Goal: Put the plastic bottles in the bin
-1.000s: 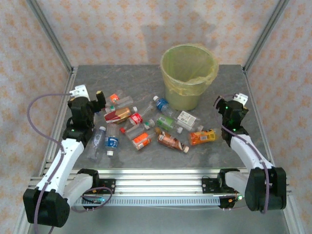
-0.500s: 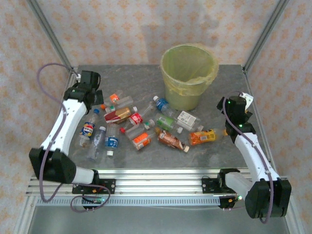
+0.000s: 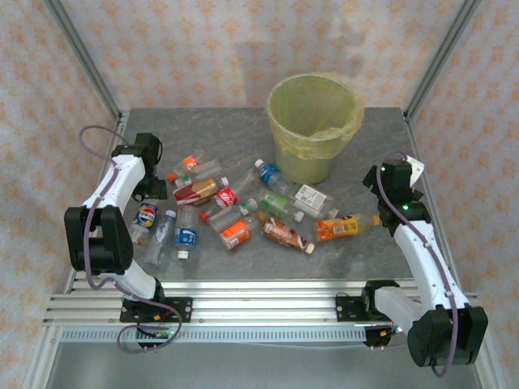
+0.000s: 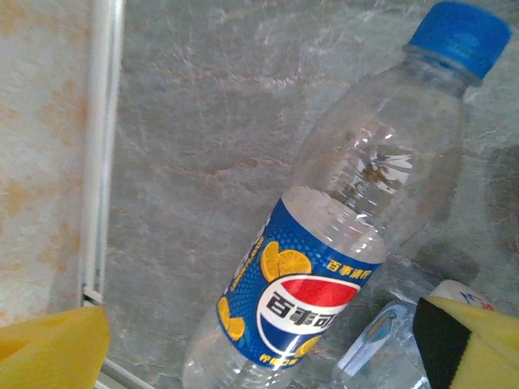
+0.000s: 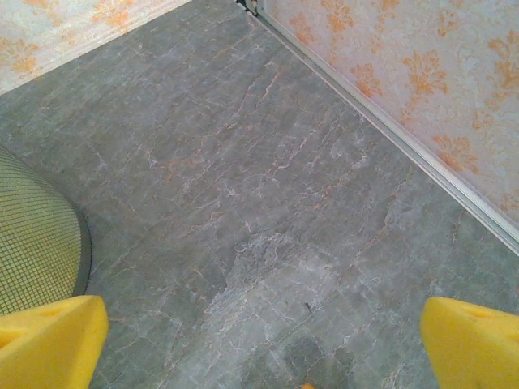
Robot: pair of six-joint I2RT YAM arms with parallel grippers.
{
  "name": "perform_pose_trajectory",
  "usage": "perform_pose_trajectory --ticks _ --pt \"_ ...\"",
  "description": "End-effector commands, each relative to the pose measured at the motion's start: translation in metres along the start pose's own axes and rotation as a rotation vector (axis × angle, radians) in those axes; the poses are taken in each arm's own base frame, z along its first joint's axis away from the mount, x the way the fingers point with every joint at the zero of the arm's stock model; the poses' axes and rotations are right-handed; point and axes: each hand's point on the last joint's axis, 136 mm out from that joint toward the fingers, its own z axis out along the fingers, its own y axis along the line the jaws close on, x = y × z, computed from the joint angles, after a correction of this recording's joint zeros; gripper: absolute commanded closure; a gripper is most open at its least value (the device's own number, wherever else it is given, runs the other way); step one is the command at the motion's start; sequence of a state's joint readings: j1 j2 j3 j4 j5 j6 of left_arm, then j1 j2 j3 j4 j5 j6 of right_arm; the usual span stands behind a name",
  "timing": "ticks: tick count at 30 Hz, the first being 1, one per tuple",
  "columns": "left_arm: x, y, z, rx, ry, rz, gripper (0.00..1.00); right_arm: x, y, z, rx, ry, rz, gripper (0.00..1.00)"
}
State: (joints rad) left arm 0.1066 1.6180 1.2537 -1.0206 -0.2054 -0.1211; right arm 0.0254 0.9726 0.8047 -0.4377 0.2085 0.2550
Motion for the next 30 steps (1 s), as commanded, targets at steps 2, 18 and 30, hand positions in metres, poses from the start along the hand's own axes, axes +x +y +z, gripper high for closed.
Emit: perform_pose_trajectory --ticks 2,18,30 --pt "0.000 -0.015 0.015 0.092 0.022 -0.001 0.05 -0.012 0.000 -0.014 -0.015 -0.026 0.024 0.01" --pt "-0.007 -0.015 0.062 0.106 0.114 -0.028 0.15 -0.019 -0.002 -0.023 -0.019 -0.054 0.024 0.01" --pt "-0.029 -0.001 0.088 0.117 0.123 -0.081 0.36 -0.023 -0.006 -0.030 -0.005 -0.057 0.023 0.01"
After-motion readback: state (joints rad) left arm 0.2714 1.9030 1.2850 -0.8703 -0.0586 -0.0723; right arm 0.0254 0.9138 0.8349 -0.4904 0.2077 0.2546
